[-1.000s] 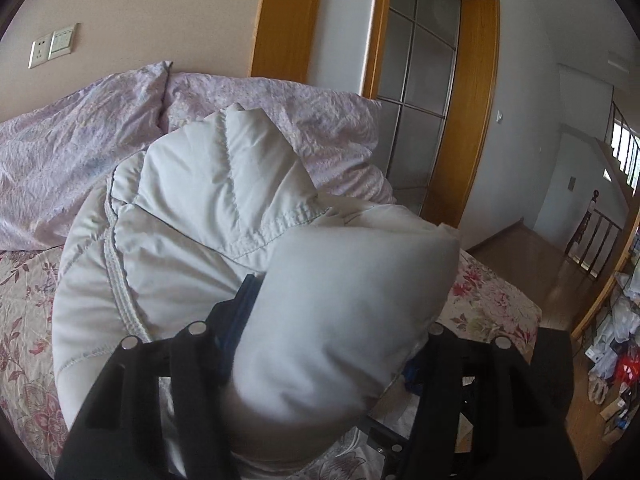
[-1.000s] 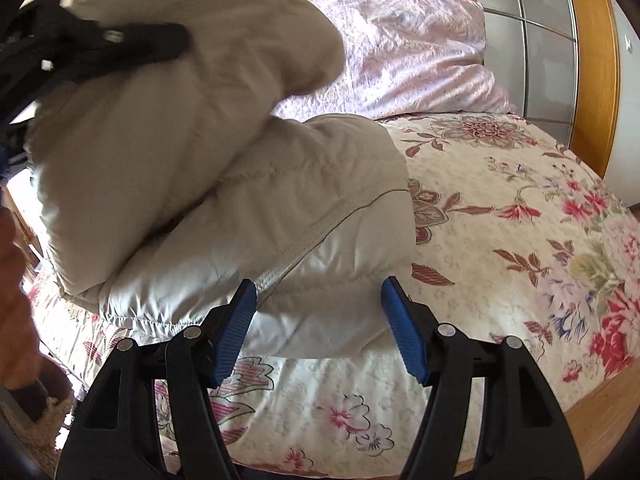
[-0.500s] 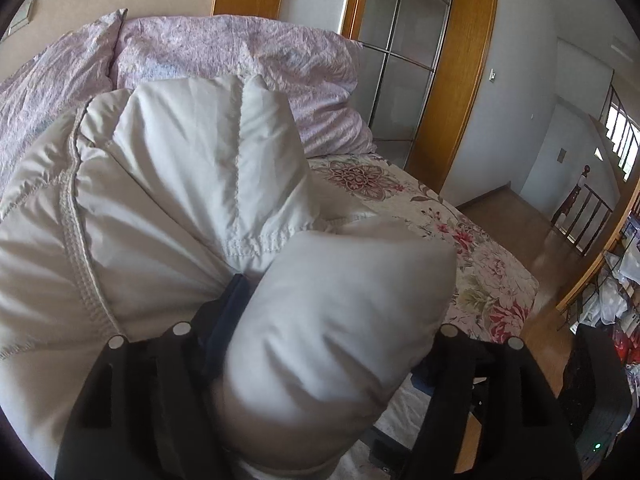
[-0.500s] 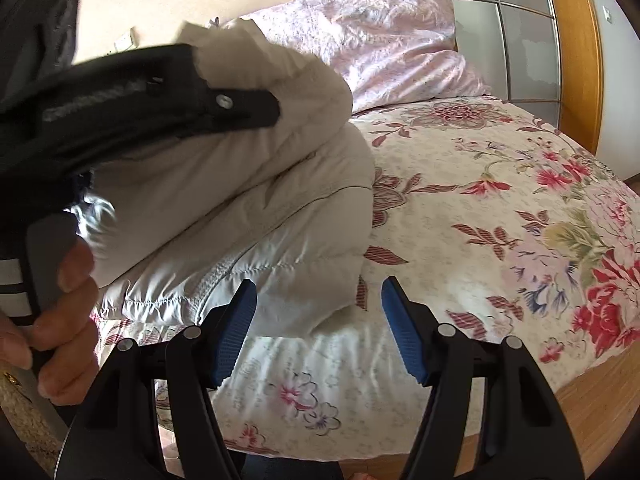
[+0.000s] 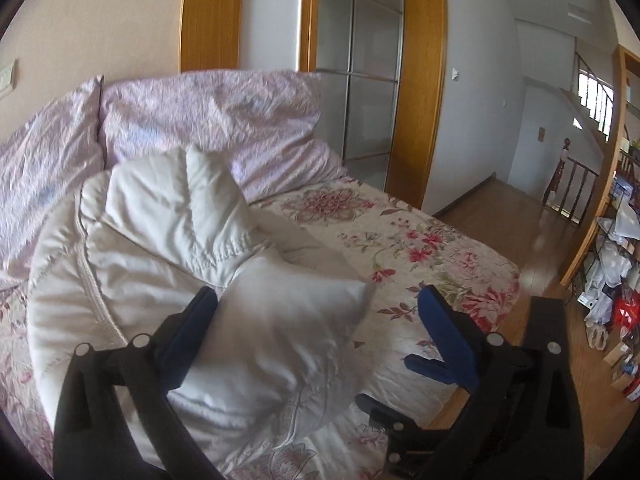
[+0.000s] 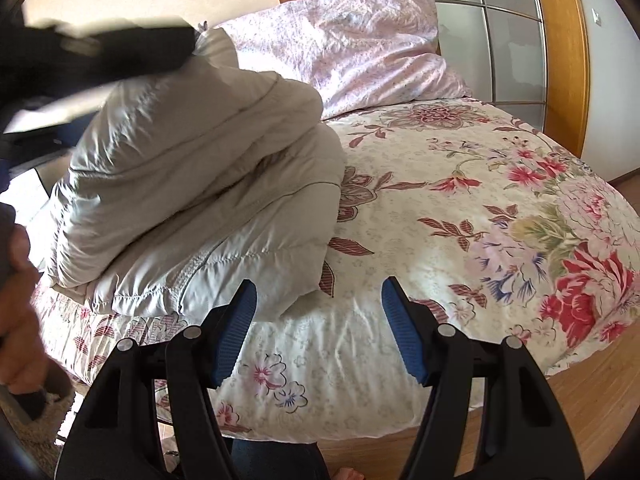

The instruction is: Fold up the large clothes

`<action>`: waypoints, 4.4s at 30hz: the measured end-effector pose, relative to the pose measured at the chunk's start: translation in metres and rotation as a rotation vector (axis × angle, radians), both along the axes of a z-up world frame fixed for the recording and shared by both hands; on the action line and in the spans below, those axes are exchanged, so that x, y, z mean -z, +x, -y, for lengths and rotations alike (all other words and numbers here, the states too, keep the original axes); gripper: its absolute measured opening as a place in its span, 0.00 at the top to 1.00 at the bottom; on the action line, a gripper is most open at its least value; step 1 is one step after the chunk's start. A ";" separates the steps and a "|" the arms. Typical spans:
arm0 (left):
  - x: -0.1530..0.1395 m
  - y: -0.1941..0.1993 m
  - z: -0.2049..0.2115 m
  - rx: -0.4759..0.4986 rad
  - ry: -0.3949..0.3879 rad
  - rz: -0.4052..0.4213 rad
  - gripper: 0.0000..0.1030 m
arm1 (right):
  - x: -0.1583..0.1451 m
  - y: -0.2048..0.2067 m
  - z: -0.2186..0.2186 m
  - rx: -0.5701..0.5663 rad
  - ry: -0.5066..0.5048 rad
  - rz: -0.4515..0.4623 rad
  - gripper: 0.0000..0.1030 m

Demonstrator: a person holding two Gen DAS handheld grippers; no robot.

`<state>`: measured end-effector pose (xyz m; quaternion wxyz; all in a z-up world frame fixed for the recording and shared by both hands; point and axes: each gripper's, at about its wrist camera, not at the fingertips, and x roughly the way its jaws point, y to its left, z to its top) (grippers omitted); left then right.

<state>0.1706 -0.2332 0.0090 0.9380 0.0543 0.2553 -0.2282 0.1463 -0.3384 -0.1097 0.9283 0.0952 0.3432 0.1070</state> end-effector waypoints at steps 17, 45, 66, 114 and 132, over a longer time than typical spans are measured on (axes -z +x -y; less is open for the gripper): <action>-0.010 -0.003 -0.111 -0.401 -0.005 0.043 0.02 | 0.010 -0.001 -0.016 -0.036 -0.068 -0.023 0.35; 0.037 0.035 -0.096 -0.284 0.038 -0.116 0.02 | -0.018 -0.009 -0.017 -0.011 -0.144 0.045 0.31; 0.014 0.098 -0.229 -0.490 -0.035 -0.109 0.02 | -0.152 0.162 -0.152 -0.321 -0.265 0.234 0.32; 0.084 0.170 -0.166 -0.479 0.164 -0.130 0.02 | -0.012 0.260 -0.094 -0.301 -0.125 -0.067 0.22; 0.056 0.097 -0.148 -0.354 0.118 -0.115 0.02 | -0.037 0.160 -0.044 -0.238 -0.112 0.102 0.22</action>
